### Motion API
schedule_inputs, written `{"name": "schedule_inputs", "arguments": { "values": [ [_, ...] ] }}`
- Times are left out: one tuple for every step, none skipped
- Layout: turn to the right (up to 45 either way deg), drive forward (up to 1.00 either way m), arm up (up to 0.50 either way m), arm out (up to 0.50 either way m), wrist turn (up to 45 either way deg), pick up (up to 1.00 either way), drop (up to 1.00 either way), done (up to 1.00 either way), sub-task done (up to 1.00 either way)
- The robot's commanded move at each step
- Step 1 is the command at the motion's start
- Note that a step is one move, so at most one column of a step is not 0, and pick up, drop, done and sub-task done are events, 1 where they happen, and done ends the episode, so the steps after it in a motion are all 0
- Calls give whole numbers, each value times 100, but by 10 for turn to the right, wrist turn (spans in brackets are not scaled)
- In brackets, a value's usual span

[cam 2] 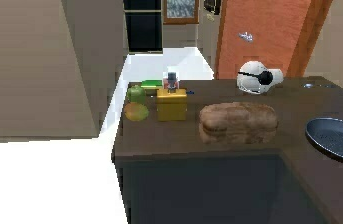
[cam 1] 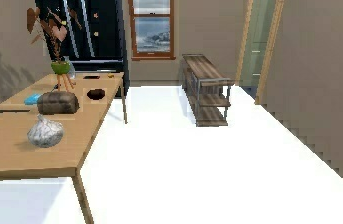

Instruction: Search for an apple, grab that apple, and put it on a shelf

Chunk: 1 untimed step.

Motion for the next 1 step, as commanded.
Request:
{"name": "schedule_inputs", "arguments": {
  "values": [
    [0,0,50,0,0,0,0,0,0]
  ]
}}
